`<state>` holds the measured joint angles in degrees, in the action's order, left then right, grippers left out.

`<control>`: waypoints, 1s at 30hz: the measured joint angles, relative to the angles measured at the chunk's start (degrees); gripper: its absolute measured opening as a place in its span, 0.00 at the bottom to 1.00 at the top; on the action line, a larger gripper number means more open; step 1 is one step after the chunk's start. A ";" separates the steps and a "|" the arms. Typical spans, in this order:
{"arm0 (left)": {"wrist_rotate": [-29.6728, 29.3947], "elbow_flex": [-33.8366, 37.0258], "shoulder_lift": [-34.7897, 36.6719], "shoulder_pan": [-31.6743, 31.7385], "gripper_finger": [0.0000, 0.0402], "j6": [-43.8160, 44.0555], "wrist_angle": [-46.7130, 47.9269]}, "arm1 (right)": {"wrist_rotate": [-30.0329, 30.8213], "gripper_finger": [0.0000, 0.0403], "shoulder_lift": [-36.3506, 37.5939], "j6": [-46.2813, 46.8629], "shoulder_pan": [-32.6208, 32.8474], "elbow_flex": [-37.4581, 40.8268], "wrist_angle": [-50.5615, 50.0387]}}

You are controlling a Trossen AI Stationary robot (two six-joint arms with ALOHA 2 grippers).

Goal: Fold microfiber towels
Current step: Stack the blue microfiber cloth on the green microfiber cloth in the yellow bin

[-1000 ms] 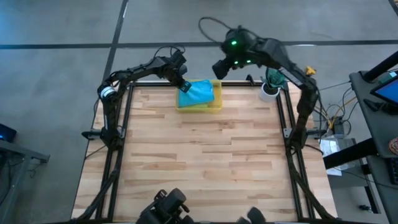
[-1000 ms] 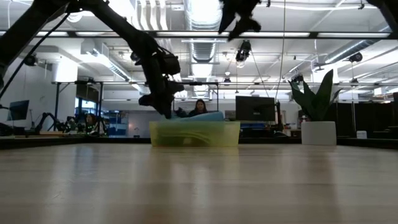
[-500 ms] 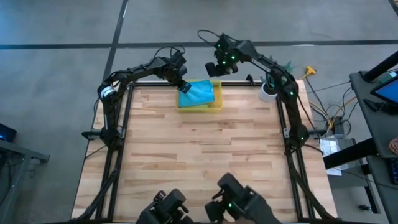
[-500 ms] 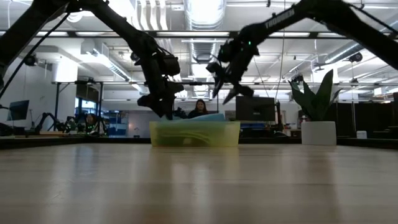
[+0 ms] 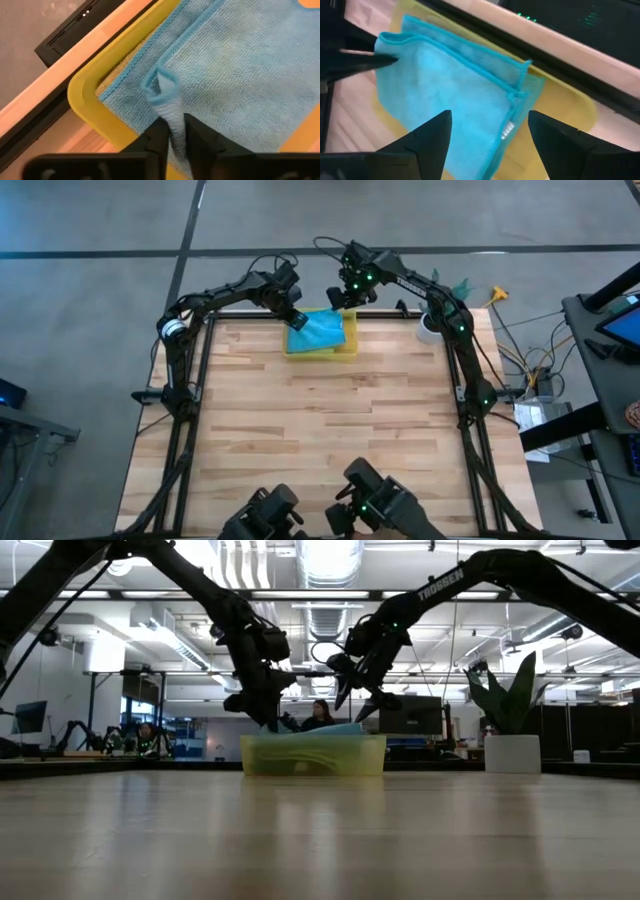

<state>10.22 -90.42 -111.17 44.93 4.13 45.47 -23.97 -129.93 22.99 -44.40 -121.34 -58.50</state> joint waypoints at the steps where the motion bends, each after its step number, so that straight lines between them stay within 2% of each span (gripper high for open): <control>1: 0.00 0.02 0.22 0.00 0.08 -0.03 0.00 | 0.00 0.64 0.00 -0.11 0.04 0.00 0.07; 4: 0.02 -0.19 1.36 0.00 0.01 -0.01 -0.16 | -0.04 0.63 -0.05 -0.93 0.03 0.37 0.96; 8: 0.03 -0.47 3.81 -0.02 0.01 0.33 -0.52 | -0.15 0.61 -0.78 -4.91 -0.14 0.44 0.60; 12: 0.34 -0.29 5.50 -0.14 0.00 1.29 -0.82 | -0.23 0.61 -1.19 -12.57 0.03 0.50 0.96; 17: 2.68 -0.20 5.59 -0.43 0.00 1.36 0.51 | -0.52 0.60 -0.42 -26.42 0.26 -0.08 3.21; 25: 3.65 -0.06 6.31 -1.92 0.00 1.15 -0.34 | -10.59 0.59 -0.36 -43.61 0.42 -0.74 8.01; 30: 3.63 -0.03 6.62 -2.88 0.00 1.04 -0.90 | -12.38 0.56 -1.40 -50.59 1.23 -0.60 13.10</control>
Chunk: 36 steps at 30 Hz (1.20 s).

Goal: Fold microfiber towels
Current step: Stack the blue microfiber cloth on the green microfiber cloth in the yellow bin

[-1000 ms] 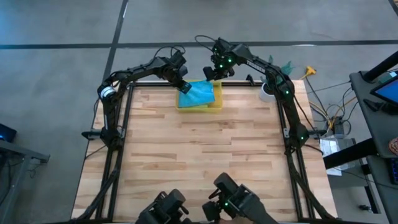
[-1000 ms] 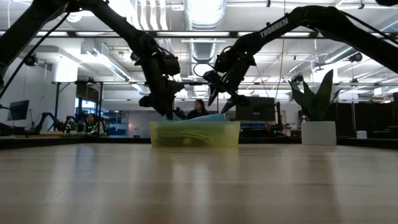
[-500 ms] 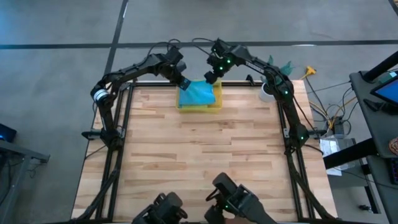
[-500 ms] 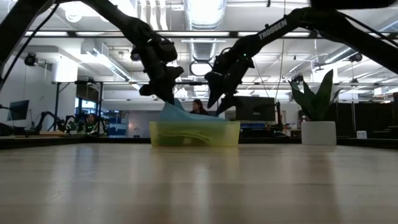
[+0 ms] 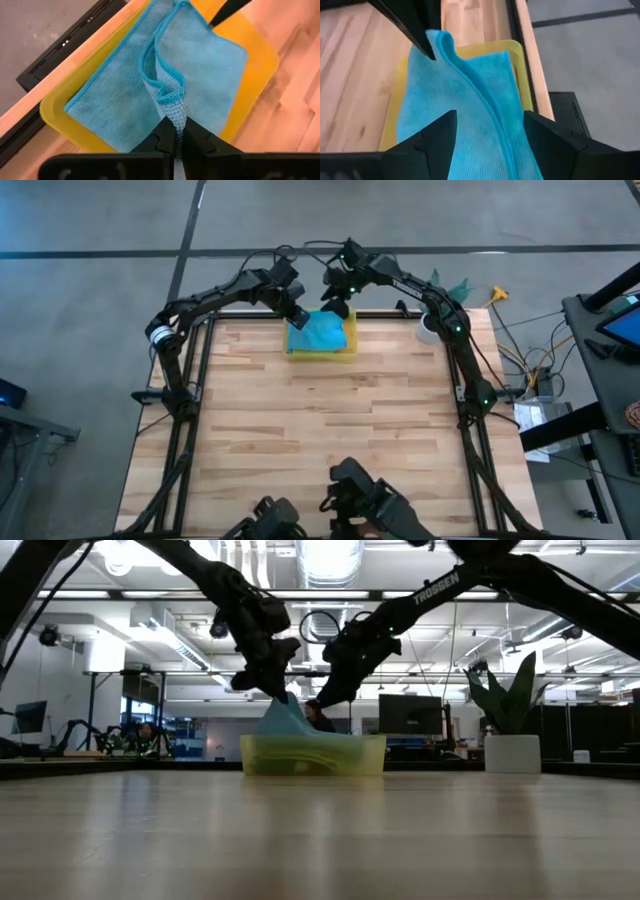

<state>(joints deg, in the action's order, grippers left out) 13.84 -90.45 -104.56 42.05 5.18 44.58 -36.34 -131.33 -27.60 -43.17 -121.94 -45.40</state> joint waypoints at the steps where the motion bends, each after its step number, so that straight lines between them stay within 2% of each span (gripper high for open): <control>1: -0.02 0.00 0.14 -0.21 0.00 0.01 -0.06 | -0.06 0.55 -0.33 -0.63 0.30 0.06 0.39; 7: -0.45 0.01 1.06 -0.89 0.00 -0.02 -0.64 | -4.02 0.54 -1.83 -1.41 1.40 0.07 1.29; 14: -0.40 0.02 2.13 -1.78 0.00 -1.05 -0.90 | -4.56 0.53 -3.09 -1.64 2.31 0.10 2.45; 24: -0.19 0.06 2.64 -2.55 0.00 -1.69 -0.48 | -3.86 0.53 -3.78 -1.37 2.34 0.14 1.82; 27: -0.19 0.09 2.64 -2.53 0.00 -2.59 -0.42 | -0.05 0.52 -3.78 -1.46 2.22 0.14 -0.03; 31: -0.19 0.09 2.65 -2.54 0.00 -2.61 -0.20 | 4.47 0.41 -3.78 -4.08 1.99 0.86 -3.48; 36: -0.44 0.09 2.69 -2.44 0.00 -3.07 -0.07 | 5.17 0.18 -3.78 -4.13 1.14 1.45 -4.45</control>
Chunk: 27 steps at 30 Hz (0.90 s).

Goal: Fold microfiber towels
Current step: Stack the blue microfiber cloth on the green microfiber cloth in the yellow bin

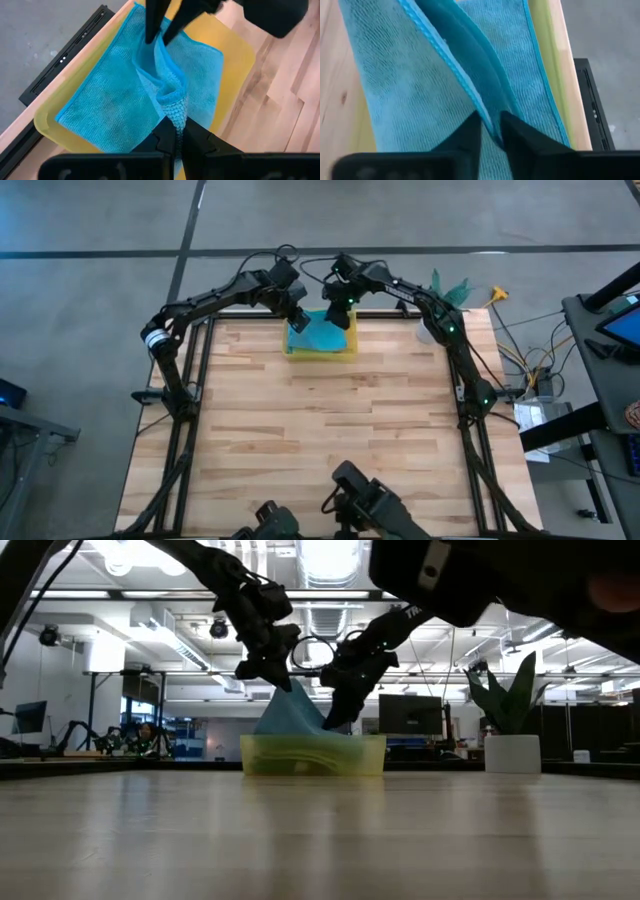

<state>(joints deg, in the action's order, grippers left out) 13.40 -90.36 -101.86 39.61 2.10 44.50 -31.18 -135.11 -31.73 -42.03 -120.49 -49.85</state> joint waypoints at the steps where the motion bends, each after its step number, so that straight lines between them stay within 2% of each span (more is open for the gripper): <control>1: -0.02 0.02 0.00 0.03 0.00 -0.08 0.05 | 0.10 0.14 0.00 0.00 -0.22 0.02 -0.21; 3: -0.06 0.18 0.02 0.05 0.00 -0.10 -0.01 | 0.24 0.06 0.00 0.00 -0.64 0.04 -1.07; 6: -0.21 1.04 0.02 0.09 0.00 -0.08 -0.04 | 0.26 0.03 0.10 0.15 -1.44 0.04 -2.05; 11: -2.27 2.90 0.02 0.14 0.00 -0.06 0.07 | 0.88 0.02 0.70 0.17 -2.13 0.07 -1.94; 16: -8.19 4.17 0.02 0.57 0.00 -0.24 -0.11 | 1.44 0.02 0.79 0.13 -2.08 -0.24 -0.10; 21: -13.14 6.50 0.02 2.53 0.00 -4.12 -1.71 | 1.47 0.02 0.81 0.15 -1.82 -0.24 2.45; 27: -11.04 10.89 0.02 5.06 0.00 -4.13 -7.51 | 2.58 0.02 0.50 0.04 -1.78 -0.13 2.37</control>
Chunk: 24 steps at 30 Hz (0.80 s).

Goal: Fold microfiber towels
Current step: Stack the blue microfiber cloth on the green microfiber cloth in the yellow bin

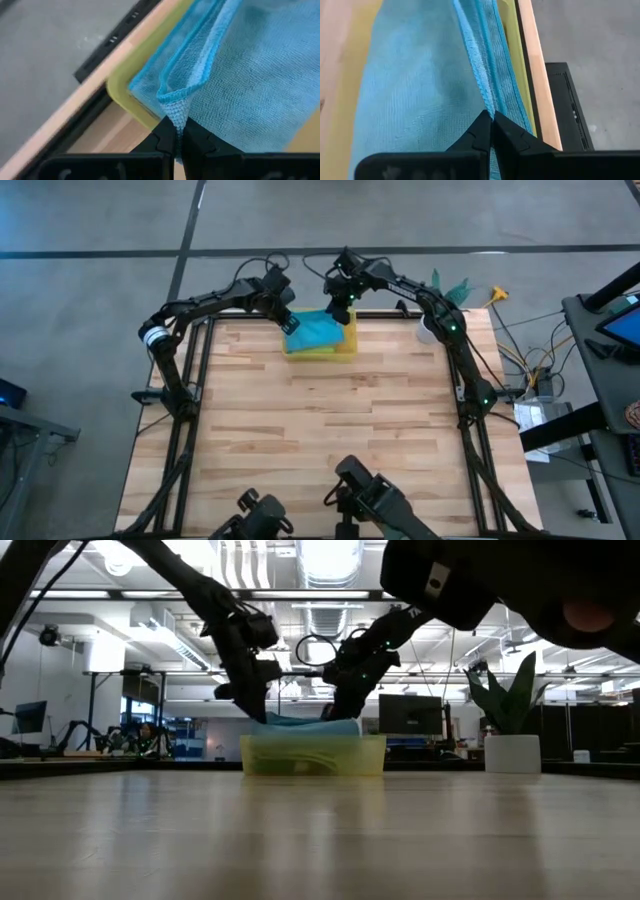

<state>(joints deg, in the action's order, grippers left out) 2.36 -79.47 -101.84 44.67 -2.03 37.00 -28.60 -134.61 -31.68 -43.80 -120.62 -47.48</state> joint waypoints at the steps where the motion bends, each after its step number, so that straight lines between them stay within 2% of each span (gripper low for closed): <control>1: 0.97 0.44 0.00 0.18 0.00 0.03 -0.18 | 0.05 0.02 -0.12 -0.02 -0.01 0.01 0.00; 3: 1.65 0.65 -0.11 0.22 0.00 0.03 -0.77 | 0.75 0.02 -0.35 -0.31 -0.01 0.09 -0.06; 9: 2.71 0.65 -0.50 0.13 0.00 0.16 -3.47 | 7.83 0.02 -0.12 -1.38 0.17 0.11 0.62; 18: 3.23 0.70 -0.50 0.15 0.00 0.16 -4.01 | 8.52 0.03 0.20 -3.07 0.26 -1.21 1.81; 21: 3.20 0.98 -0.53 0.15 0.00 0.16 -3.91 | 8.15 0.07 0.28 0.48 0.23 -1.68 1.87; 24: 3.23 1.38 -0.57 0.15 0.00 0.16 -4.21 | 7.82 0.16 0.31 4.78 0.14 -1.67 0.29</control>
<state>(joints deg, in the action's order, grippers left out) 5.58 -78.09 -102.41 44.82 -1.87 32.79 -20.78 -134.30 -26.90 -43.67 -122.29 -47.20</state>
